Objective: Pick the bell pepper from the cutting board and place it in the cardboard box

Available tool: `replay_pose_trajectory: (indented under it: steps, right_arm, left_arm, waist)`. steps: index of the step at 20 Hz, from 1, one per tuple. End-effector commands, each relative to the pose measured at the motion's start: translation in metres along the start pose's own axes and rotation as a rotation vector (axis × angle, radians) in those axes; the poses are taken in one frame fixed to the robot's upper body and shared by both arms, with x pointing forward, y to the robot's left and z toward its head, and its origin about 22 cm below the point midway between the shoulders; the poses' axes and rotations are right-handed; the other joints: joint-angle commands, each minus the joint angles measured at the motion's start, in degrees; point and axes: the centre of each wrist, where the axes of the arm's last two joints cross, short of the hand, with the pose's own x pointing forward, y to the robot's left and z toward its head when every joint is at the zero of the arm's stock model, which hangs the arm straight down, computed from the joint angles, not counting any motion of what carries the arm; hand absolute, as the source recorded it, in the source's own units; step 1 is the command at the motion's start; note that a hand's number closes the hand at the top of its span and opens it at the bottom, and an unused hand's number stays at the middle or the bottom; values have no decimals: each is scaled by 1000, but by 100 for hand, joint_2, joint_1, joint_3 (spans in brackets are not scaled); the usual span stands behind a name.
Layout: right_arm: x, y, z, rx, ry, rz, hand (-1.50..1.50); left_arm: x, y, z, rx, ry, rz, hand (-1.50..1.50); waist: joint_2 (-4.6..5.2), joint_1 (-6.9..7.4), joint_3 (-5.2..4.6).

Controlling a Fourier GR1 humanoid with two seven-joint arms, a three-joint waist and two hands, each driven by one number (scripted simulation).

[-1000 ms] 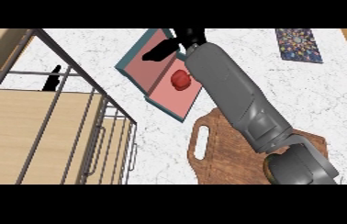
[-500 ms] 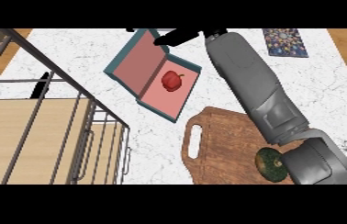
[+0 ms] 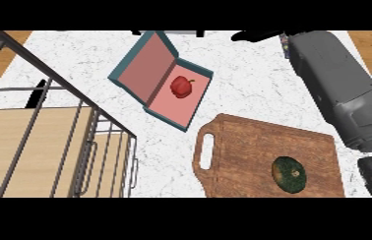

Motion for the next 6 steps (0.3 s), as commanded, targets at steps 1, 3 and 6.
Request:
replay_pose_trajectory:
  steps: [1, 3, 6]
  right_arm:
    - [-13, -52, 15, 16, -6, 15, -150]
    - [-15, -77, 21, 38, 30, 28, -150]
    - [-14, -82, 22, 121, 37, 75, -150]
  left_arm:
    - [-3, 1, -3, 5, 10, 10, 0]
    - [-6, 3, 6, -15, -1, -7, 0]
    - [1, -7, 1, -2, 10, 3, 0]
  waist:
    - [-27, -86, 7]
    - [4, 20, 10]
    - [-31, -58, 8]
